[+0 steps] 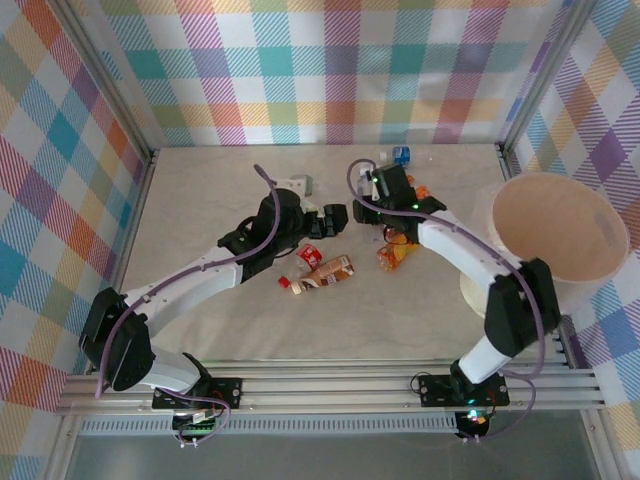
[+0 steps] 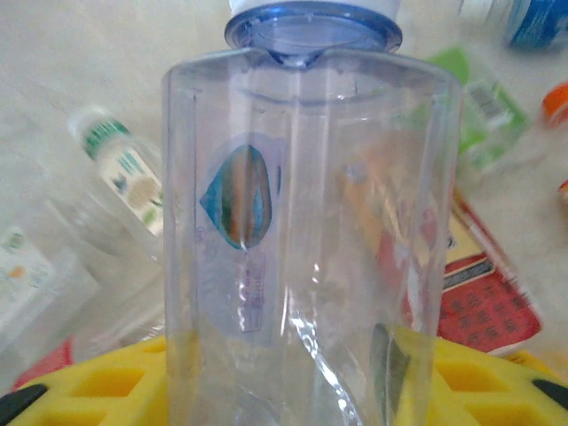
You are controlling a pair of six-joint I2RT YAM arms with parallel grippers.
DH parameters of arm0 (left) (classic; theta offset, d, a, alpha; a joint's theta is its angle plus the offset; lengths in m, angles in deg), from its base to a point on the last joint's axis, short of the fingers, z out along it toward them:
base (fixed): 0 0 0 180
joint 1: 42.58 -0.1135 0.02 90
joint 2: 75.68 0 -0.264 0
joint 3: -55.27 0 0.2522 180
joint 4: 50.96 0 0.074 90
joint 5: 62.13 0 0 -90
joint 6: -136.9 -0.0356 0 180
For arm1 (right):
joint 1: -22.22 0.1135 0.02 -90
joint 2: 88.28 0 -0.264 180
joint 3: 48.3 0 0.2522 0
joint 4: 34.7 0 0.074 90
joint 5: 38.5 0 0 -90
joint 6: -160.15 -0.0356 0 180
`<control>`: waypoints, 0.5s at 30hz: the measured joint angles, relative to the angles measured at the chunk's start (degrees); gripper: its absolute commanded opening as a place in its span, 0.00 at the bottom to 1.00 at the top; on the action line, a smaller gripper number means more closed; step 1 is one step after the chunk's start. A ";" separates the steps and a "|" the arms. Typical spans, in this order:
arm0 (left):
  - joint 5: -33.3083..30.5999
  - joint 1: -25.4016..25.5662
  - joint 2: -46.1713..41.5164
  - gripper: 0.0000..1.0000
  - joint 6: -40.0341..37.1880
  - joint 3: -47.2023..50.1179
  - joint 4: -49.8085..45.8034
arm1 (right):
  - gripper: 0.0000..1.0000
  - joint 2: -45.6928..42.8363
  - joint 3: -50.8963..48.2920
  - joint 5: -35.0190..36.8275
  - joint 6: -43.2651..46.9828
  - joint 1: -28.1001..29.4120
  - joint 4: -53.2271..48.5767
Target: Put the plastic bottles in the bin
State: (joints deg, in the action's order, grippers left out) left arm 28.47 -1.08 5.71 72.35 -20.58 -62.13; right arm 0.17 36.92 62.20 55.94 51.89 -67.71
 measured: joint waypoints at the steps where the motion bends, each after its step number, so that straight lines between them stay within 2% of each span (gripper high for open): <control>1: 2.56 0.00 0.04 1.00 -0.79 0.00 1.51 | 0.51 -1.90 -0.39 -0.09 0.26 -0.42 0.61; 8: 15.85 0.02 0.72 1.00 -4.66 -0.72 7.02 | 0.50 -10.25 -1.46 -4.37 4.04 -5.81 2.97; 15: 22.23 1.49 3.96 1.00 -7.13 -7.56 7.26 | 0.49 -16.72 -0.44 -8.04 6.86 -11.65 2.93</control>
State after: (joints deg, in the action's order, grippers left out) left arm 50.70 0.41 9.66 65.22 -28.14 -54.88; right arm -16.55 36.49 54.15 62.80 40.24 -64.78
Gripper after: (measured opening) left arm 0.998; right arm 0.490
